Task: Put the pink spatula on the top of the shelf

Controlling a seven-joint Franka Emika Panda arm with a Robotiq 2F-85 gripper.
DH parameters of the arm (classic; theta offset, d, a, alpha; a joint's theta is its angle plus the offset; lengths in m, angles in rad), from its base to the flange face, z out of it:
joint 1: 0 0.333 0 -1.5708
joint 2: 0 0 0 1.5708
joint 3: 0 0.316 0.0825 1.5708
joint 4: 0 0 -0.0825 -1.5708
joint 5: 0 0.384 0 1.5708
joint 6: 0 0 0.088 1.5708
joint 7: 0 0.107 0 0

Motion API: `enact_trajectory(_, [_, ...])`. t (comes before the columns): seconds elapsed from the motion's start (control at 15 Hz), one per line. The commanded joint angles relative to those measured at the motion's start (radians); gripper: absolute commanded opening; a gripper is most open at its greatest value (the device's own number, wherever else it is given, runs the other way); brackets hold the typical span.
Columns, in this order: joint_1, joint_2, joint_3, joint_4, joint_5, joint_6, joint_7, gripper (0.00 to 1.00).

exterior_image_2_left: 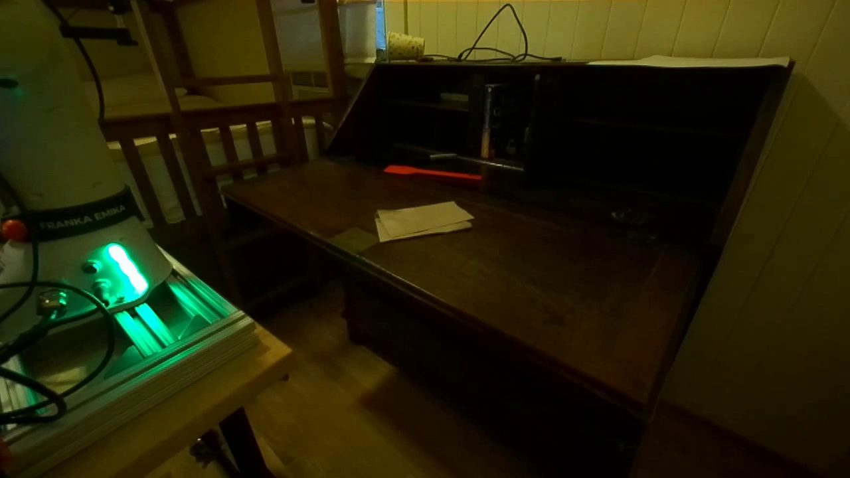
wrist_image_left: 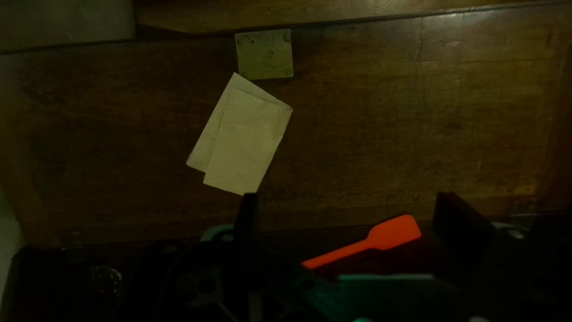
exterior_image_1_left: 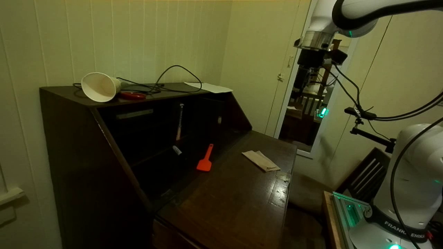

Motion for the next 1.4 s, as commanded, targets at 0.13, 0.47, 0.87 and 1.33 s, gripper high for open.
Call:
enact_trajectory(0.13, [-0.055, 0.285, -0.009, 0.161, 0.025, 0.192, 0.221, 1.0])
enact_trajectory(0.47, [-0.052, 0.581, 0.046, 0.366, 0.05, 0.239, 0.527, 1.0])
enact_trajectory(0.87, [-0.006, 0.676, 0.069, 0.454, 0.084, 0.144, 0.602, 1.0])
enact_trajectory(1.33, [-0.007, 0.751, 0.064, 0.528, 0.171, 0.117, 0.689, 1.0])
